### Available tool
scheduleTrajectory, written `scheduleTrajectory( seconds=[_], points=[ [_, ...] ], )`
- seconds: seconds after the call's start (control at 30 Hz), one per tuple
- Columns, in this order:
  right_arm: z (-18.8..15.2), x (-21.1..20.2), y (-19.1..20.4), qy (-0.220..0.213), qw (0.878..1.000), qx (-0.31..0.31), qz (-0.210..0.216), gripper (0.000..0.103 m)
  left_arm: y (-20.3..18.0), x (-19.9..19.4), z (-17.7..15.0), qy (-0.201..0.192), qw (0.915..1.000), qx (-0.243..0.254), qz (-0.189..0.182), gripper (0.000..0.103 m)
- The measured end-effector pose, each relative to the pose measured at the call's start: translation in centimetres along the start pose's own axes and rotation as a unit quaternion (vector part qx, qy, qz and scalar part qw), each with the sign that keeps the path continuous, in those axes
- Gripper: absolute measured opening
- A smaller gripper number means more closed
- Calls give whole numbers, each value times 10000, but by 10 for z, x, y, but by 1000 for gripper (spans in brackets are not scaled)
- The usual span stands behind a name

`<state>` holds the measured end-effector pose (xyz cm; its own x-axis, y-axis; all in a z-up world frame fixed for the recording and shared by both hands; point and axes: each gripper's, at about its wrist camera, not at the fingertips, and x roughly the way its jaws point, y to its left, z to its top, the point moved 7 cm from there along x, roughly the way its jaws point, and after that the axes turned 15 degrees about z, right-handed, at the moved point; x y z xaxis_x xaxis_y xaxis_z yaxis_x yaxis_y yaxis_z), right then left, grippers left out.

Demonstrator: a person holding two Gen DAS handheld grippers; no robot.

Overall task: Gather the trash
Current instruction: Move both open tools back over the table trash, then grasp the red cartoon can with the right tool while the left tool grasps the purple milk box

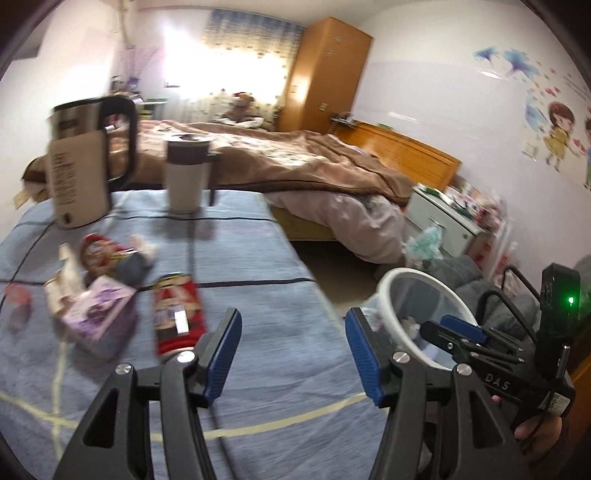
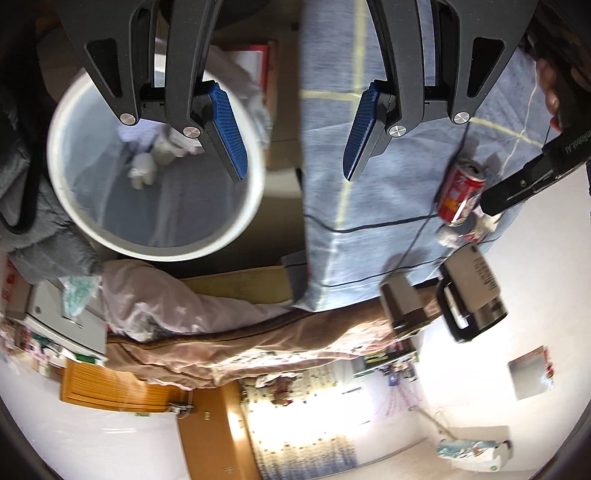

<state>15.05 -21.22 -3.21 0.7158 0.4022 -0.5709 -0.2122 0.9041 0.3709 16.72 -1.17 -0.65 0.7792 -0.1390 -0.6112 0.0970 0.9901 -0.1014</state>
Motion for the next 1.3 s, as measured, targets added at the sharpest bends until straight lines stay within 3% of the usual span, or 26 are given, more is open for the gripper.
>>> scheduleTrajectory(
  seconds=[0.6,0.83,1.3],
  points=[
    [0,66,100,400,9949,-442,818,55,129,-6,-26,165,9934,-601,963,65],
    [2,96,138,518,9905,-591,1125,59,158,-3,-34,232,9900,-656,1227,65],
    [-5,162,172,1057,9844,-542,1300,63,183,5,-32,336,9895,-847,1122,66]
  ],
)
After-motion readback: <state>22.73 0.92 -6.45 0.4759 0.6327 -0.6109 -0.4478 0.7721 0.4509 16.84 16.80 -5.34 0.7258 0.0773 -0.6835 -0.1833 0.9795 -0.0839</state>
